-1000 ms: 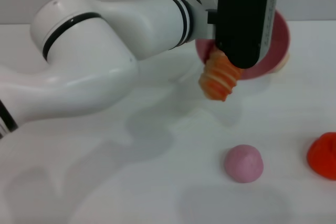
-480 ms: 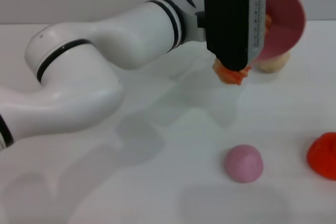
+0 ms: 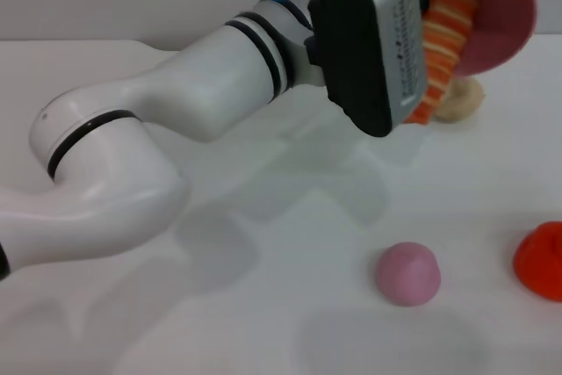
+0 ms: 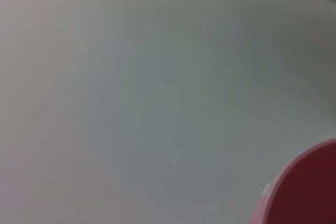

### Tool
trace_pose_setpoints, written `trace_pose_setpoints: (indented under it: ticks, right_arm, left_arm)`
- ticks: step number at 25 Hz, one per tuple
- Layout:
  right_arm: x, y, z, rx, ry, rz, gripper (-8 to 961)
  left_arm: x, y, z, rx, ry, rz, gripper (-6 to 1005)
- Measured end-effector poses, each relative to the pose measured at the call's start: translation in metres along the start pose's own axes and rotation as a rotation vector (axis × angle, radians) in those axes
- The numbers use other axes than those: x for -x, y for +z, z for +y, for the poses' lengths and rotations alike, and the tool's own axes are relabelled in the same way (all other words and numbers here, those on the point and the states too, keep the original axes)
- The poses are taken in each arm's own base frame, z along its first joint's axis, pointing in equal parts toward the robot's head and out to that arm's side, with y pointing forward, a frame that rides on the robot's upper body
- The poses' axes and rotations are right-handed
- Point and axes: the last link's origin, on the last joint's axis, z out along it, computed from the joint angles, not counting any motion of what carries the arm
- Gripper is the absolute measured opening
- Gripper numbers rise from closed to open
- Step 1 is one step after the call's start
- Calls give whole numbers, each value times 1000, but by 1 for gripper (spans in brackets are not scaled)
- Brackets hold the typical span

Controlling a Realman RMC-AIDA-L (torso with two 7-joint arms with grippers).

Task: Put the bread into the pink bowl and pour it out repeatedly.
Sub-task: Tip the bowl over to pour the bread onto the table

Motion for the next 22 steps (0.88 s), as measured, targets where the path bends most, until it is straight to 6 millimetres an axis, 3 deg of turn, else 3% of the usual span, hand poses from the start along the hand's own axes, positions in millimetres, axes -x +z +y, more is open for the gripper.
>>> trace_pose_setpoints:
  ticks: [11,22]
  right_arm:
    - [1,6,1,19,10,-10,673]
    - [2,7,1,24,9,-15,673]
  left_arm:
    - [3,-8,-3,-114,-64,37,44]
    - [2,-6,2,-110,-46,34,44]
